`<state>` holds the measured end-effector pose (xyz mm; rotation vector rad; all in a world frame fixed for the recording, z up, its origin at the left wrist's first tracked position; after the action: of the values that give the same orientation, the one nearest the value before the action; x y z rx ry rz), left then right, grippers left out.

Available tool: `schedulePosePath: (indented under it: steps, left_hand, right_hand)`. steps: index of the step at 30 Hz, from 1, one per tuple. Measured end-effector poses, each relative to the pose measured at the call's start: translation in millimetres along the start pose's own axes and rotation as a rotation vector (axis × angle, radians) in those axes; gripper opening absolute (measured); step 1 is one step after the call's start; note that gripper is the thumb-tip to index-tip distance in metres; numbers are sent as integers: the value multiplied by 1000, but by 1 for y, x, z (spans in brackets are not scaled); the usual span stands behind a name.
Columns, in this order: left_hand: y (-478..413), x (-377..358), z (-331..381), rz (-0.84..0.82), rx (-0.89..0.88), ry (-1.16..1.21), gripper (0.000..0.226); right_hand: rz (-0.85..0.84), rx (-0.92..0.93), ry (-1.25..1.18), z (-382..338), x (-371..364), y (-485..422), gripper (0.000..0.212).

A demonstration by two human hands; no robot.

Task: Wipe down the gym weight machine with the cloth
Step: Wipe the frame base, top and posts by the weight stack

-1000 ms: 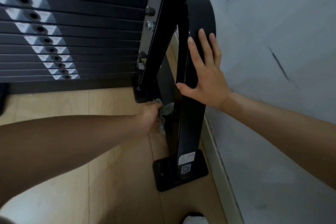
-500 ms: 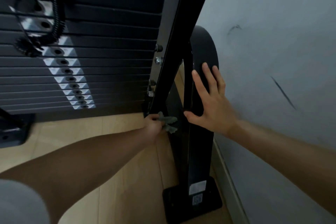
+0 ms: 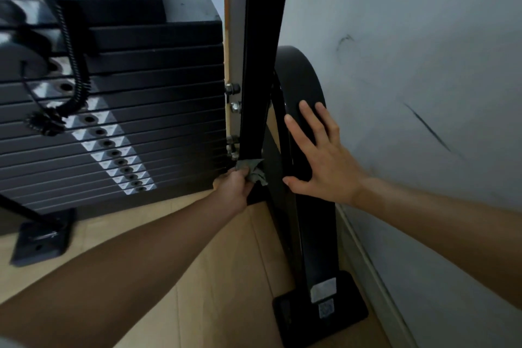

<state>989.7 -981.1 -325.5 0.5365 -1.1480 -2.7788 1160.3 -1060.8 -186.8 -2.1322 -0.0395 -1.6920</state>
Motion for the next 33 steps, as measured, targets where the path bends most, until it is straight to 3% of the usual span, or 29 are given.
schedulePosePath:
  steps: [12,16,20,23,27,30,33]
  left_hand:
    - [41,-17,55,-278,-75,49,46]
    - [55,-21,68,-349,-84,6,42]
    - [59,-24,68,-289,-171,-6,37]
    - [61,-26,62,-228,-253,-41,52]
    - [65,-22,51,42,-534,-326,25]
    - [70,-15,49,78,-828,-636,20]
    - [66,-4,51,73,-1005,-912,19]
  right_hand:
    - [-19,-5,-39,-1,4,0,114]
    - [-22,0,-45,-1,6,0,114]
    - [-19,0,-47,-2,7,1,113]
    - [-27,5,-52,-1,7,1,113]
    - [-34,12,-54,0,6,1,112]
    - [-29,7,-58,0,6,1,112]
    - [-31,-3,-65,0,5,1,112]
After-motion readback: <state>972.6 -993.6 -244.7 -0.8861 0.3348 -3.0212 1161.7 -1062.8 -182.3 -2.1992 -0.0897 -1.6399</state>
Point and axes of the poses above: each hand's wrist, its own y-axis away from the middle knuckle, its own x-axis out of the back of the hand, z = x × y, the point moved 2 cm from there along -y, towards the middle knuckle, and after that the axes turned 6 degrees about -y, right-handed, at the moved point
